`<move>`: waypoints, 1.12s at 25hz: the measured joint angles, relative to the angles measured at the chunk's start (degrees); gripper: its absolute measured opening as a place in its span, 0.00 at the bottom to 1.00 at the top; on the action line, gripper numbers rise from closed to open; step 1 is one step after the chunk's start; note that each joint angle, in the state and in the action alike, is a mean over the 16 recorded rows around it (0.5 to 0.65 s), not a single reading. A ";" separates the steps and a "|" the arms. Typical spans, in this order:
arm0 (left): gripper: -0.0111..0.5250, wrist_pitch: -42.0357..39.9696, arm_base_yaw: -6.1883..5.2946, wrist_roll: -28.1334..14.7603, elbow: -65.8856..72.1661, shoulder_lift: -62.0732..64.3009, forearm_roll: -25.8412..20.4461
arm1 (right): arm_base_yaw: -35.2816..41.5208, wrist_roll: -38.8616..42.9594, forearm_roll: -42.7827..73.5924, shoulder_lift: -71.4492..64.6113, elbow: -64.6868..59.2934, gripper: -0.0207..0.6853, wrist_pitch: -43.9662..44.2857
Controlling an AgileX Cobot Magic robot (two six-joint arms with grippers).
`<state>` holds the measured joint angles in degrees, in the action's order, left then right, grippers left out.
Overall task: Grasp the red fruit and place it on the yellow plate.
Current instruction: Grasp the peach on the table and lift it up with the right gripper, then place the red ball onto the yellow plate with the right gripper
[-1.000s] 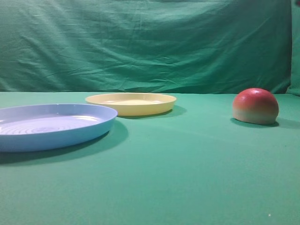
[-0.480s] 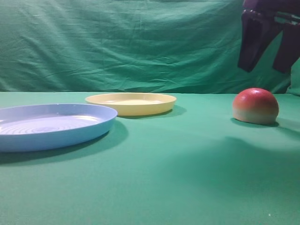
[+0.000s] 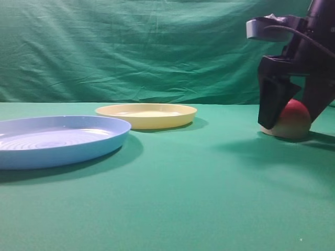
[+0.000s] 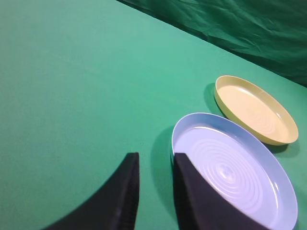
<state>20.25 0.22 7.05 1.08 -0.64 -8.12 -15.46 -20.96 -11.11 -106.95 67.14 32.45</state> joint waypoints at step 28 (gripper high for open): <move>0.31 0.00 0.00 0.00 0.00 0.00 0.00 | -17.14 -2.24 0.56 -22.49 37.45 0.81 1.60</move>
<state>20.25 0.22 7.05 1.08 -0.64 -8.12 -32.61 -23.20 -10.55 -129.44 104.59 34.05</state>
